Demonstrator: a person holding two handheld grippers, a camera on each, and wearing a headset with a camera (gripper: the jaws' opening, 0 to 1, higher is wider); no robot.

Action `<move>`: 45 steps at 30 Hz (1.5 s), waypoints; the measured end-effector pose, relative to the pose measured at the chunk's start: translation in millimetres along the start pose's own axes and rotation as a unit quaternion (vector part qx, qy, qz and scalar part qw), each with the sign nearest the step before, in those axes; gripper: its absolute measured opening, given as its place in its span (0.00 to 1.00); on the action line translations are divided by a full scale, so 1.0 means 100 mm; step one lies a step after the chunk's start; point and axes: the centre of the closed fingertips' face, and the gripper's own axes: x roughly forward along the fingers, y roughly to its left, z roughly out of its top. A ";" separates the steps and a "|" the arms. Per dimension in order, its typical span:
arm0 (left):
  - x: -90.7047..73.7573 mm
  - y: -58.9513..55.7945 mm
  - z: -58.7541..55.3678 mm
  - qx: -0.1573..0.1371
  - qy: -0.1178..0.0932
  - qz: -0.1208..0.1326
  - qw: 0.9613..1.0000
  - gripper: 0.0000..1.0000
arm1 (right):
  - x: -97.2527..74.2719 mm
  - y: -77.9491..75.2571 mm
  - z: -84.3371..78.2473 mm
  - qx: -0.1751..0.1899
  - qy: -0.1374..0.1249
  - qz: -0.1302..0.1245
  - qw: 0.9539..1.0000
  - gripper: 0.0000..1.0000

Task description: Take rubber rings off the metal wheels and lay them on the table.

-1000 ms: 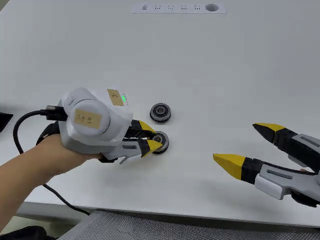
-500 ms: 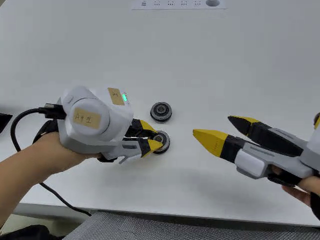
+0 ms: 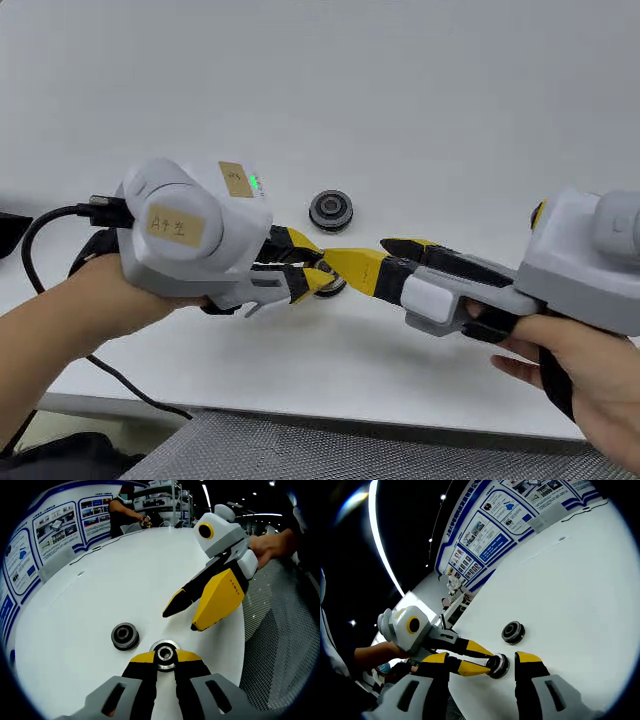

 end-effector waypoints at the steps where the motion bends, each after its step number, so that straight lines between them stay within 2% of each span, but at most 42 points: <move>1: 0.00 0.00 0.00 0.000 0.000 0.000 1.000 0.12 | 0.01 0.01 -0.01 0.004 0.002 0.001 1.000 0.53; 17: 0.02 0.01 -0.01 -0.006 -0.003 0.002 1.000 0.12 | 0.14 -0.02 -0.17 0.050 0.027 0.007 0.998 0.52; 30: 0.02 0.01 -0.01 -0.007 -0.004 0.003 1.000 0.12 | 0.16 -0.01 -0.21 0.060 0.034 0.007 0.998 0.50; 33: 0.02 0.01 -0.01 -0.008 -0.005 0.004 1.000 0.12 | 0.15 -0.01 -0.25 0.064 0.042 0.005 0.997 0.50; 45: 0.02 0.01 -0.02 -0.009 -0.005 0.005 1.000 0.12 | 0.13 0.01 -0.23 0.062 0.038 0.006 0.997 0.48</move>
